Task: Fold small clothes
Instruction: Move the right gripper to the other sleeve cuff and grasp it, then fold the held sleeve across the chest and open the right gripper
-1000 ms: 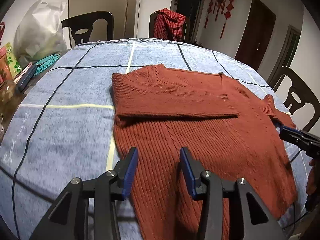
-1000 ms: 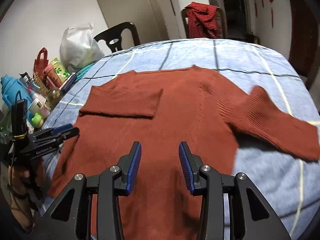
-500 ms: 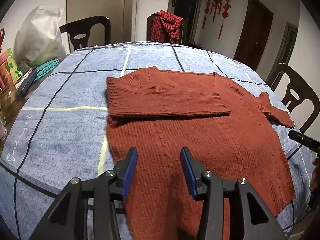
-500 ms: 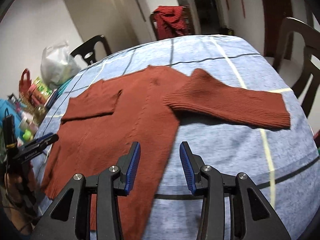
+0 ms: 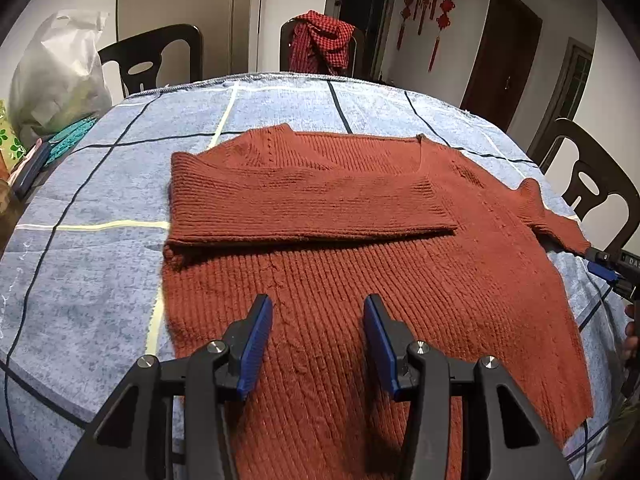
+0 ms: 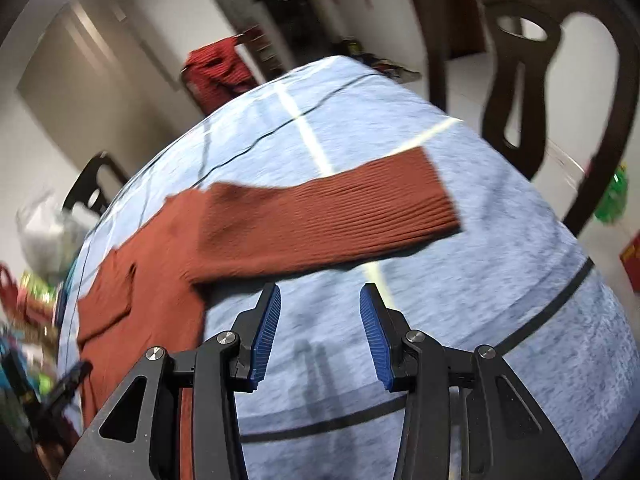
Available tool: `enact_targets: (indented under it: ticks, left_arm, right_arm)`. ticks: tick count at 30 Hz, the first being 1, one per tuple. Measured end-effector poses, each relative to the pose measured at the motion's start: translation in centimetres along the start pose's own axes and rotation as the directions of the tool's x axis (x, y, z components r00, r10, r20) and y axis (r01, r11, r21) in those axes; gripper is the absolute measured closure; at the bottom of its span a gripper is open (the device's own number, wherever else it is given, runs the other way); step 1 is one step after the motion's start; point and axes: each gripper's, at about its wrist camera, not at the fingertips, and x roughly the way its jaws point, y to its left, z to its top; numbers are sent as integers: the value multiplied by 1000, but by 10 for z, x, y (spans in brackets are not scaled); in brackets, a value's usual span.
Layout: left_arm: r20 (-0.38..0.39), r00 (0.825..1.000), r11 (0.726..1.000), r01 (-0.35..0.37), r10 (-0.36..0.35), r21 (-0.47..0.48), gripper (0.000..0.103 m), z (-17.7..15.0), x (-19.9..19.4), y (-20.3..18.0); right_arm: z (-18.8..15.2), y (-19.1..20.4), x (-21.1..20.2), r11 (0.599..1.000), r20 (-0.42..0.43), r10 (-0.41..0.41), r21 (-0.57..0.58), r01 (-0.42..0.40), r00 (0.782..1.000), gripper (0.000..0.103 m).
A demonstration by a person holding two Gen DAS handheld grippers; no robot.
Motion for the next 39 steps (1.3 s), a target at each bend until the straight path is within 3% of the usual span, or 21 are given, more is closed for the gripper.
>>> enact_targets:
  ticks: [5, 13, 15, 17, 20, 25, 31, 35, 39]
  left_arm:
    - [-3, 1000, 1000, 0, 0, -1, 49, -3, 5, -1]
    - [0, 1000, 1000, 26, -26, -7, 44, -3, 5, 1]
    - [0, 999, 999, 34, -34, -9, 43, -3, 5, 2]
    - [-1, 999, 999, 37, -37, -10, 42, -3, 5, 2]
    - [-2, 999, 999, 40, -40, -6, 40, -3, 5, 1]
    - [-6, 1000, 1000, 27, -27, 11, 38, -3, 6, -4]
    - [-9, 1000, 1000, 10, -9, 29, 37, -3, 7, -8]
    - [-7, 1000, 1000, 21, -21, 19, 37, -2, 5, -7]
    - [11, 990, 988, 142, -141, -53, 37, 7, -3, -2]
  right_arm:
    - [10, -29, 5, 990, 20, 16, 143, -19, 1000, 61]
    - [28, -43, 15, 967, 78, 49, 244, -67, 996, 61]
    - [31, -44, 18, 966, 77, 45, 252, -63, 996, 67]
    - [36, -42, 21, 966, 64, 42, 250, -57, 997, 93]
    - [43, -30, 16, 971, 82, 82, 219, -98, 993, 93]
    - [54, 30, -2, 972, 111, 220, 58, -227, 969, 93]
    - [34, 130, 20, 905, -45, 397, -148, -399, 917, 93]
    - [6, 168, 60, 875, -192, 403, -204, -438, 895, 93]
    - [-24, 186, 102, 864, -346, 367, -216, -454, 864, 90]
